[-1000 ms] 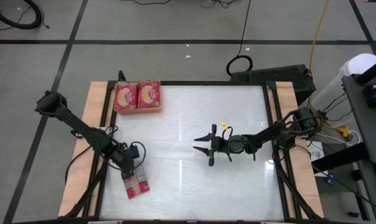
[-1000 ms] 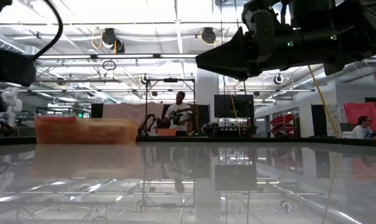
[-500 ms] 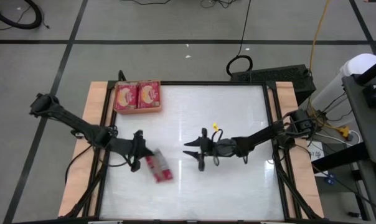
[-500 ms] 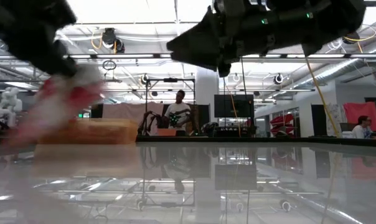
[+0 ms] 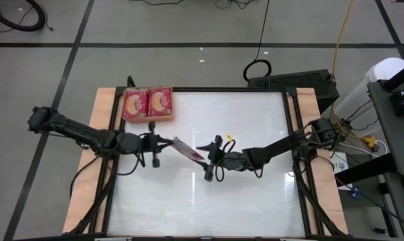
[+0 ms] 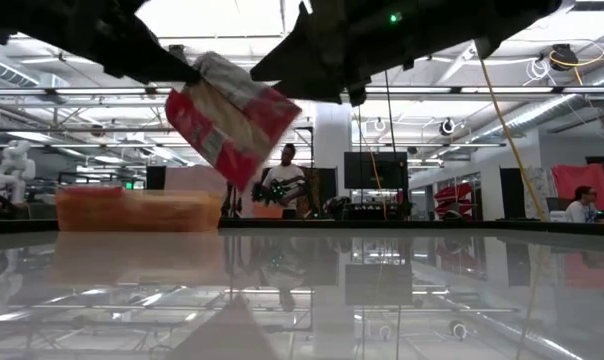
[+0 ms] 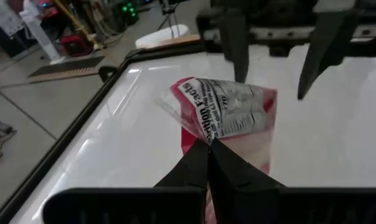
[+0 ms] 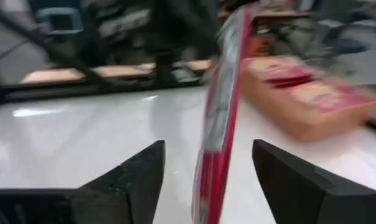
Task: Sort popcorn bags into baskets
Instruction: Put the red popcorn bag into the orange bin
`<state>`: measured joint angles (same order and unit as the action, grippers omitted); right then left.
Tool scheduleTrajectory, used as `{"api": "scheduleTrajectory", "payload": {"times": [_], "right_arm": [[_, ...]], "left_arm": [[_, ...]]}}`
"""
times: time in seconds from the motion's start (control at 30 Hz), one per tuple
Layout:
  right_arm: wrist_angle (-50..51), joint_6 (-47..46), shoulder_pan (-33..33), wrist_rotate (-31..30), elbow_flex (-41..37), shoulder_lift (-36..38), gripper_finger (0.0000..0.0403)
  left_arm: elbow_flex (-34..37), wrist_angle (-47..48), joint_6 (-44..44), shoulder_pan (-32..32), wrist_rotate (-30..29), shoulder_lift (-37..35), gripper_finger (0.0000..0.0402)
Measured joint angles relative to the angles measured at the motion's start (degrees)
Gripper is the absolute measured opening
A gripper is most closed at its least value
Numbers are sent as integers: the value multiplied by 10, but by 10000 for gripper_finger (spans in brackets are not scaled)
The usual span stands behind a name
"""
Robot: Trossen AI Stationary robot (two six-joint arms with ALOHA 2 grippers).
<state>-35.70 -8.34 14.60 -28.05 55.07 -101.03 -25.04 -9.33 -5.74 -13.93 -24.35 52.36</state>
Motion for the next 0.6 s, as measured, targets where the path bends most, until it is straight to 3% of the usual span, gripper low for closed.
{"api": "scheduleTrajectory", "payload": {"times": [0.13,0.27,0.37,0.53,0.6], "right_arm": [[3,14,-11,-56,0,1,242],[5,30,-32,-39,0,1,216],[25,30,-48,-18,-1,1,164],[44,45,-65,-17,-1,1,42],[43,71,-68,-17,-1,1,14]], "left_arm": [[0,-20,-7,26,22,22,5],[0,-67,-20,43,39,53,3],[0,-107,-28,53,39,77,6],[0,-142,-29,63,36,99,24],[0,-148,-16,67,33,99,38]]}}
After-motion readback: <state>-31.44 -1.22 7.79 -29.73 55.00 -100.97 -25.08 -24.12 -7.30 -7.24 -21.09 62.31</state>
